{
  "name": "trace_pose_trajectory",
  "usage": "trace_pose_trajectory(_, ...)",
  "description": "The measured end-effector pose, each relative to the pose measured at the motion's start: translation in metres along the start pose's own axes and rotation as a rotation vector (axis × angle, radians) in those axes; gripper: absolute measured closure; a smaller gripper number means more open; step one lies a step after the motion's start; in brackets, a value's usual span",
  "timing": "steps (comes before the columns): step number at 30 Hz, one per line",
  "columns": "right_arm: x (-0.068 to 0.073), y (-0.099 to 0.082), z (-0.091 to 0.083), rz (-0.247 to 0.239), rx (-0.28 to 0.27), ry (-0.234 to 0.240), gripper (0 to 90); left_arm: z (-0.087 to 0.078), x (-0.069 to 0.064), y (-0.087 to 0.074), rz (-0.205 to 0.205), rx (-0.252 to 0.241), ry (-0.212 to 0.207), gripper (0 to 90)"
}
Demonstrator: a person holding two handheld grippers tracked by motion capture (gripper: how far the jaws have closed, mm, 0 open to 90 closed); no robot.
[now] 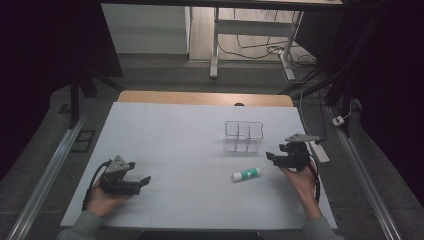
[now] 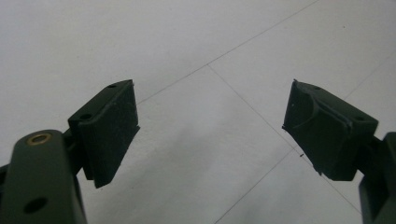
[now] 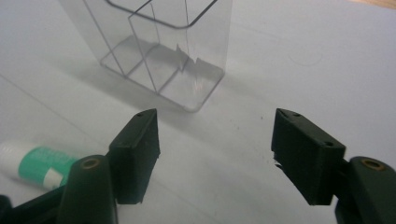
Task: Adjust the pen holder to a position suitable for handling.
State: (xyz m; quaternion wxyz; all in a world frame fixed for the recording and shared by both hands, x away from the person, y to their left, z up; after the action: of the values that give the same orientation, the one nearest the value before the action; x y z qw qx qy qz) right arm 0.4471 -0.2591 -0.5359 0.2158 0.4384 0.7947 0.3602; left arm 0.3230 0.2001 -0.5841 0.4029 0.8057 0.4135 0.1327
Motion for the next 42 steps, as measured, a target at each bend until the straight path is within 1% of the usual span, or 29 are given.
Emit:
trace_pose_trajectory(2, -0.001, 0.006, 0.008, 0.007, 0.011, -0.014, 37.9, 0.000, 0.000, 0.000, 0.000, 0.001, 0.002, 17.4)
trace_pose_trajectory(3, -0.001, 0.006, 0.008, 0.007, 0.011, -0.014, 37.9, 0.000, 0.000, 0.000, 0.000, 0.001, 0.002, 17.4)
trace_pose_trajectory(4, -0.001, 0.009, 0.012, 0.014, 0.022, -0.020, 41.0, 0.000, 0.000, 0.000, 0.001, 0.001, 0.003, 17.4)
trace_pose_trajectory(6, -0.001, 0.012, 0.015, 0.007, 0.030, -0.027, 46.0, 0.000, 0.000, 0.000, -0.001, 0.002, 0.002, 17.4)
trace_pose_trajectory(7, -0.001, 0.013, 0.017, 0.003, 0.037, -0.038, 47.8, 0.001, -0.001, -0.001, 0.002, 0.004, 0.004, 17.5)
trace_pose_trajectory(9, -0.002, 0.016, 0.020, 0.007, 0.044, -0.049, 53.4, 0.001, -0.001, -0.001, 0.003, 0.006, 0.003, 17.7)
trace_pose_trajectory(11, -0.003, 0.018, 0.022, 0.014, 0.046, -0.042, 61.5, 0.001, -0.001, -0.001, 0.004, 0.010, 0.005, 17.7)
trace_pose_trajectory(12, -0.003, 0.019, 0.023, 0.017, 0.049, -0.043, 67.4, 0.001, -0.001, -0.001, 0.003, 0.009, 0.006, 17.7)
trace_pose_trajectory(14, -0.006, 0.020, 0.026, -0.001, 0.060, -0.059, 80.6, 0.001, -0.001, -0.001, 0.004, 0.009, 0.007, 17.7)
trace_pose_trajectory(16, -0.007, 0.020, 0.029, -0.022, 0.060, -0.075, 88.6, 0.001, -0.001, -0.001, 0.004, 0.010, 0.008, 17.7)
trace_pose_trajectory(18, -0.009, 0.020, 0.033, -0.027, 0.078, -0.076, 89.2, 0.002, -0.001, -0.001, 0.008, 0.014, 0.011, 17.7)
trace_pose_trajectory(23, -0.009, 0.024, 0.039, -0.032, 0.080, -0.081, 89.3, 0.002, -0.001, -0.001, 0.009, 0.014, 0.012, 17.7)
trace_pose_trajectory(29, -0.008, 0.026, 0.048, -0.026, 0.080, -0.066, 89.3, 0.001, -0.002, -0.001, 0.010, 0.013, 0.013, 17.7)
trace_pose_trajectory(34, -0.008, 0.024, 0.056, -0.016, 0.095, -0.056, 89.3, 0.002, -0.001, -0.002, 0.010, 0.015, 0.012, 17.7)
trace_pose_trajectory(40, -0.004, 0.026, 0.059, -0.030, 0.098, -0.044, 89.3, 0.001, -0.001, -0.001, 0.008, 0.012, 0.012, 17.7)
trace_pose_trajectory(42, -0.004, 0.027, 0.059, -0.048, 0.104, -0.060, 89.3, 0.001, -0.001, -0.001, 0.007, 0.012, 0.012, 17.7)
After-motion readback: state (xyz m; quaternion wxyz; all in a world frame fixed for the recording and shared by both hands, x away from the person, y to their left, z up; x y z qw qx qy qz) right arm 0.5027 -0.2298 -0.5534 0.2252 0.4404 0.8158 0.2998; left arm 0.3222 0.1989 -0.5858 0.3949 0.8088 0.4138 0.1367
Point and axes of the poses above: each handheld gripper's, and its own axes: z roughly forward along the jaws, y roughly out of its top, x roughly to its left, the point moved 9 cm from there along z, roughly forward along the jaws, and after that the axes turned 4 degrees about -y, right-handed, at the moved point
